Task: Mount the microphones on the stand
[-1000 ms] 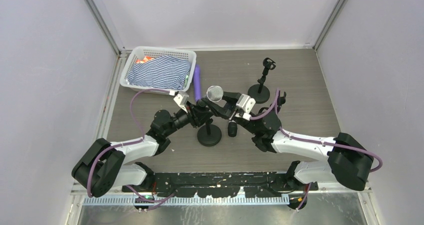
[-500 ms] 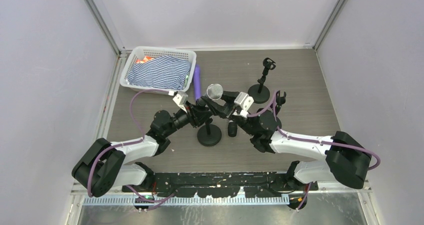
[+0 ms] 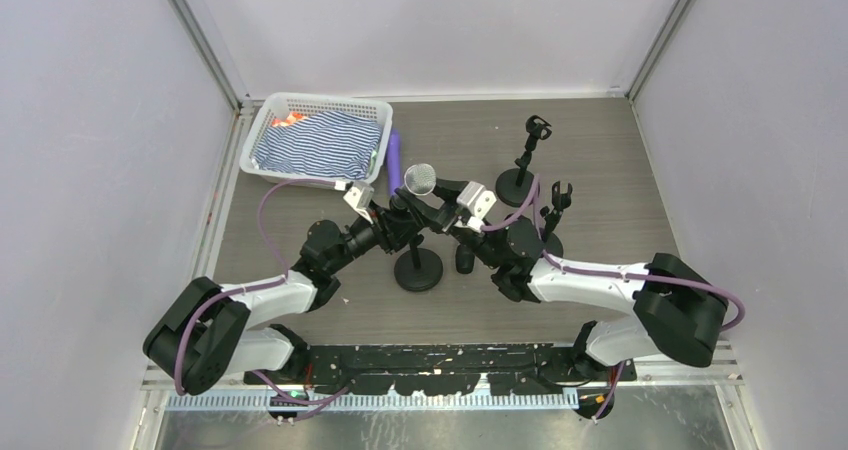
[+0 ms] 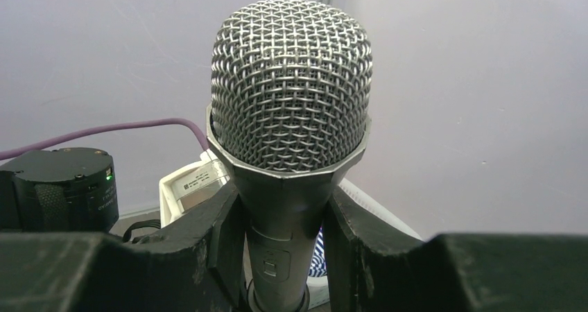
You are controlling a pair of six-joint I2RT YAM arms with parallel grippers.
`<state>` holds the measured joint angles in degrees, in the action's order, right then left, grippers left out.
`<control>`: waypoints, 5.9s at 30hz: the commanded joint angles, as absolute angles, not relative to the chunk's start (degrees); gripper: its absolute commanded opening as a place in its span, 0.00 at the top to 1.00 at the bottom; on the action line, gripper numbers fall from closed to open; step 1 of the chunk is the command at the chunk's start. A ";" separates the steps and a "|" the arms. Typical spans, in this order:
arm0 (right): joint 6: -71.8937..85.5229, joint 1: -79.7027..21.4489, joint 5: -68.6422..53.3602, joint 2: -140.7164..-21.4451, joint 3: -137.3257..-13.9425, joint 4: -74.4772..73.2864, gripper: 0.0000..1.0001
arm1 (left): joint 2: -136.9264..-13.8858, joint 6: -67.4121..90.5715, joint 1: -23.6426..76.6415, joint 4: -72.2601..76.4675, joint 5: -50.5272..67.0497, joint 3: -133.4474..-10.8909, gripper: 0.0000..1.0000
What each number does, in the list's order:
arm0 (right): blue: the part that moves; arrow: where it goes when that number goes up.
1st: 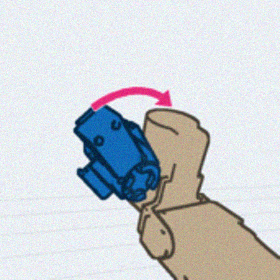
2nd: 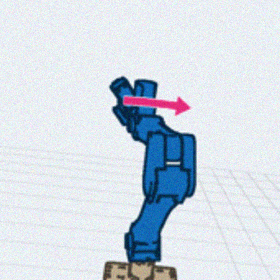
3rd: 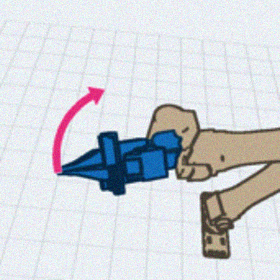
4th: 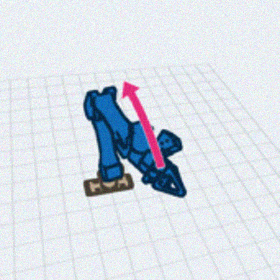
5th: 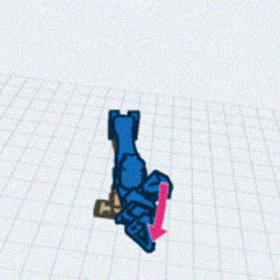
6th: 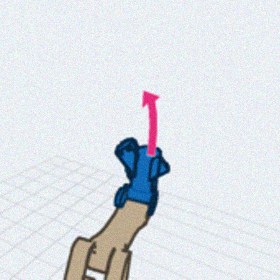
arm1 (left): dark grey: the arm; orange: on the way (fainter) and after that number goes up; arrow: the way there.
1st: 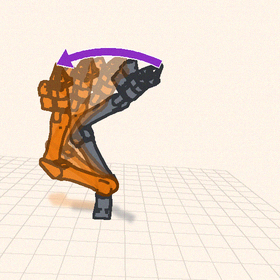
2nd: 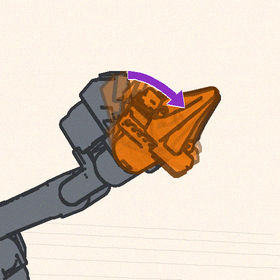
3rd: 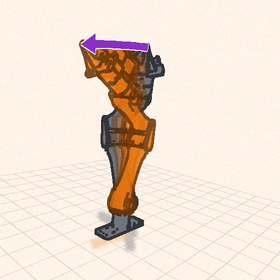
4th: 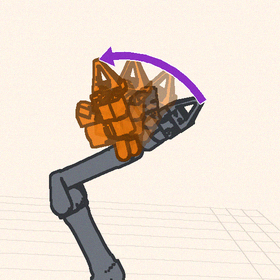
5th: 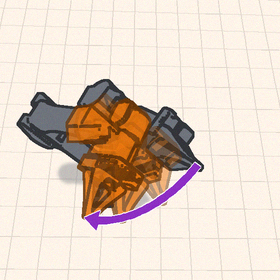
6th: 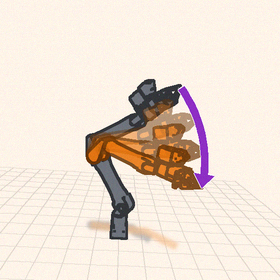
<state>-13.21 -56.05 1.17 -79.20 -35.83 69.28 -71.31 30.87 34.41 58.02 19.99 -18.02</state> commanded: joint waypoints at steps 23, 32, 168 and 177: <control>-16.88 -55.37 8.43 -91.00 -29.35 26.96 0.99 | -66.18 27.24 36.47 57.66 26.13 -17.61 1.00; -21.66 -57.95 4.54 -83.78 -23.59 38.14 0.99 | -66.72 29.44 36.48 56.16 20.44 -17.29 0.99; 22.49 -54.77 9.21 -83.89 -82.18 -40.13 0.99 | -59.63 7.09 43.80 40.45 11.95 -23.47 1.00; 20.32 -54.57 2.34 -89.24 -83.21 -45.12 0.99 | -59.61 6.20 44.82 40.38 10.86 -23.04 1.00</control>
